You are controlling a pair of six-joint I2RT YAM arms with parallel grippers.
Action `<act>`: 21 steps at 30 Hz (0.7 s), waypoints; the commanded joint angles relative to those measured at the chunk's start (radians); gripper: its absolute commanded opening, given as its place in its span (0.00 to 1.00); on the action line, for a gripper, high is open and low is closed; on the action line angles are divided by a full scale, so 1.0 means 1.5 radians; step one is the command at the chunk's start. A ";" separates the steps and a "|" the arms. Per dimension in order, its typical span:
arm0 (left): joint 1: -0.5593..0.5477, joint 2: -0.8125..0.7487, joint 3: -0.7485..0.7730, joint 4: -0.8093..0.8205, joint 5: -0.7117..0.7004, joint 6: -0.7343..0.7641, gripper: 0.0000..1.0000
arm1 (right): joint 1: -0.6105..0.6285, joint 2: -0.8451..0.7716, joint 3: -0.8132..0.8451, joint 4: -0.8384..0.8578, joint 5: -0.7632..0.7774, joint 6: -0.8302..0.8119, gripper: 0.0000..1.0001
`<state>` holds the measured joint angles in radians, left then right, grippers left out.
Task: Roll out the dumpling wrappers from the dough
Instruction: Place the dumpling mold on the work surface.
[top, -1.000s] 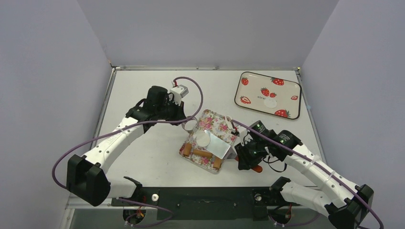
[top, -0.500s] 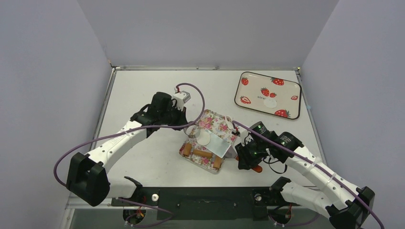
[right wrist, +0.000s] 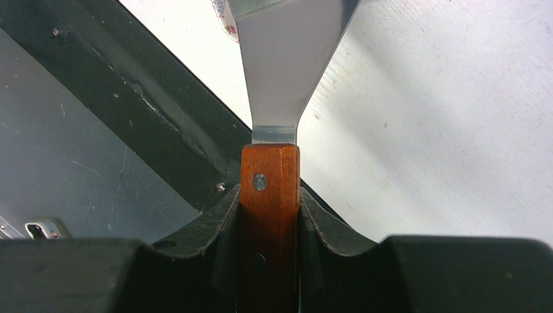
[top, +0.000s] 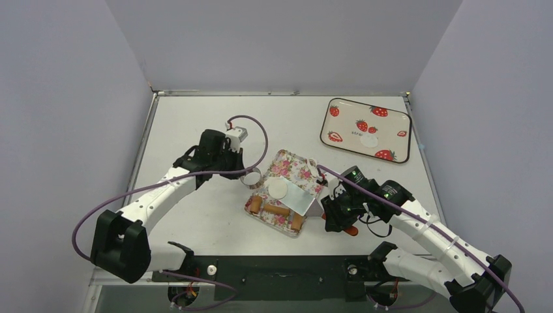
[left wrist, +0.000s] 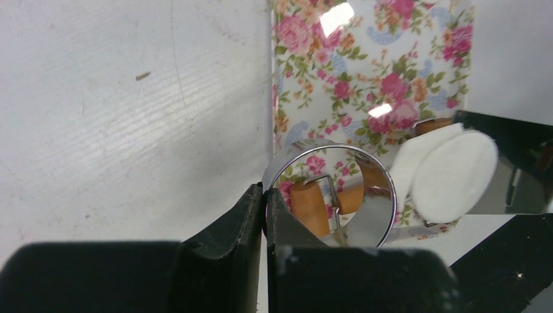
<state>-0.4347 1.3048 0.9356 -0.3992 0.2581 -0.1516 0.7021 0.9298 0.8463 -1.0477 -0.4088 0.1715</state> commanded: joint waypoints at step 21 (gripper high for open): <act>-0.061 0.133 -0.021 0.189 0.005 0.022 0.11 | -0.021 -0.018 0.012 0.040 -0.016 -0.005 0.00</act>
<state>-0.4992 1.4906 0.8635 -0.2100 0.1886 -0.1520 0.6800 0.9287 0.8463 -1.0477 -0.4175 0.1715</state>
